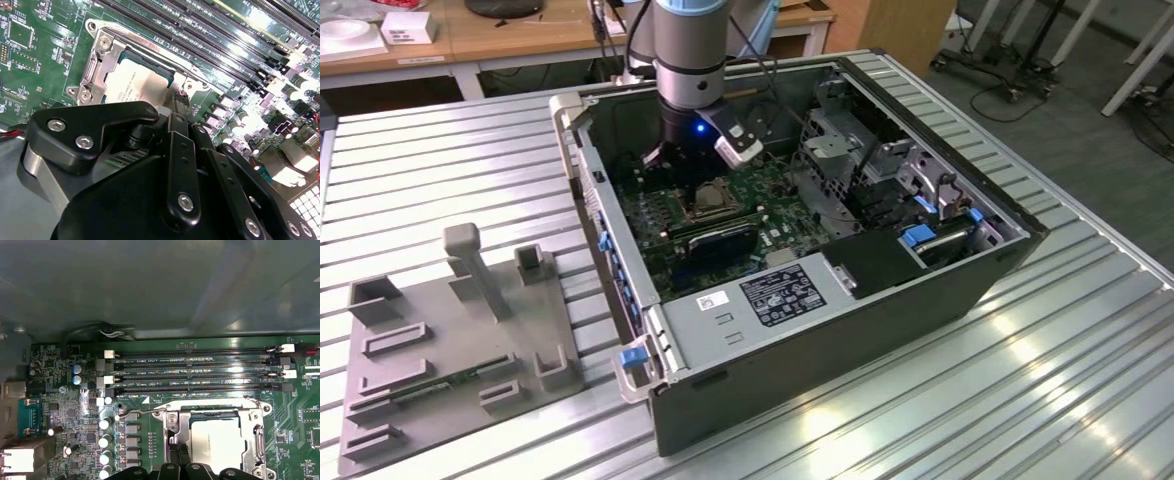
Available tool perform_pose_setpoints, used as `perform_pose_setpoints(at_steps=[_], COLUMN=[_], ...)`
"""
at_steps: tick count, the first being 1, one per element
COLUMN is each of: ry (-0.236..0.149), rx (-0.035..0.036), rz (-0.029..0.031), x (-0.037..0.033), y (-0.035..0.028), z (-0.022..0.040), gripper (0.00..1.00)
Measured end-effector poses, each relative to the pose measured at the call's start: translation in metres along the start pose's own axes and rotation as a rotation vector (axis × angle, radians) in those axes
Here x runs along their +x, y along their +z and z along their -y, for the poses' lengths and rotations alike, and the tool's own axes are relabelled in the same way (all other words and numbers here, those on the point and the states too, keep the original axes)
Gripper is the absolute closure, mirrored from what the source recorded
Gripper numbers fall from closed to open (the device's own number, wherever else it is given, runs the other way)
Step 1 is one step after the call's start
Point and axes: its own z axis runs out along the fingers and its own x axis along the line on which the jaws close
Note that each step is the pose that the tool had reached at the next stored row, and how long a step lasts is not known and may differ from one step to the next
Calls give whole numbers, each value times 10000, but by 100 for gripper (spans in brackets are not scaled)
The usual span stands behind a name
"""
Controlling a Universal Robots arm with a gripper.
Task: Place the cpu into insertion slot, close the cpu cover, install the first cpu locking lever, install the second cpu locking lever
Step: 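Close the cpu cover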
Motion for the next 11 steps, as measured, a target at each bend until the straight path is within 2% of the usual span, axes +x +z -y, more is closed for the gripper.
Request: perform_pose_setpoints(at_steps=[9,11], ry=[0,0], rx=[-3,-2], rz=[2,1], x=[0,1], y=[6,27], z=[-11,-11], gripper=[89,89])
